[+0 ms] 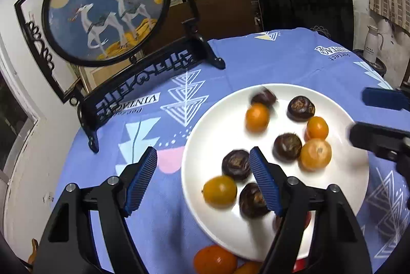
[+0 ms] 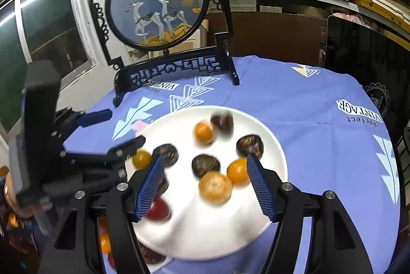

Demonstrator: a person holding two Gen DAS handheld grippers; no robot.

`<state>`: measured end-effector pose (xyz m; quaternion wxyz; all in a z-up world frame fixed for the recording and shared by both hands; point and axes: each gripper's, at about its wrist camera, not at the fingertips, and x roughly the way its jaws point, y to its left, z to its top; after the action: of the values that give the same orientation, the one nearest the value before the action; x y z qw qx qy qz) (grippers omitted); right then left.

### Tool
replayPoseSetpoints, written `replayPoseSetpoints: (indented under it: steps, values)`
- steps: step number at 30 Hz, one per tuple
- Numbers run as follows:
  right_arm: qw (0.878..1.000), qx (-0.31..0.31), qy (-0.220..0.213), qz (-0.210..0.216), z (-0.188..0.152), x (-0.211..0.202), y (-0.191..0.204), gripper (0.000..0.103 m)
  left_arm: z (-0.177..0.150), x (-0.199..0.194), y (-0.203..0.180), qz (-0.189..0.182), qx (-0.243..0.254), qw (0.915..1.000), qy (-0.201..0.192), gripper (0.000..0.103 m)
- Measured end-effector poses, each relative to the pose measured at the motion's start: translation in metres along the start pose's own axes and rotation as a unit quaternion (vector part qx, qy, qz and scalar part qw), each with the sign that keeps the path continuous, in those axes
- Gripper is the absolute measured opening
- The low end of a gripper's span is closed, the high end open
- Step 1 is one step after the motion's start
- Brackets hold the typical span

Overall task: Organize fruits
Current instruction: 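Carry an orange with the left gripper while the right carries a dark fruit to the plate, then open both grippers over the plate to release the orange and dark fruit, then grasp a large orange with the left gripper while the right grasps a red plum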

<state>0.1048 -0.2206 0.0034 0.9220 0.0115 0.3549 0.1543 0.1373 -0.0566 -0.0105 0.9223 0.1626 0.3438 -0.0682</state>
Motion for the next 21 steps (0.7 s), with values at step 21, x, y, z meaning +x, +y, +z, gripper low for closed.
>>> replayPoseSetpoints:
  steps: [21]
  values:
    - [0.985,-0.077,0.131,0.082,-0.125,0.001,0.106,0.045,-0.109,-0.079,0.049,-0.056,-0.011,0.9981,0.025,0.084]
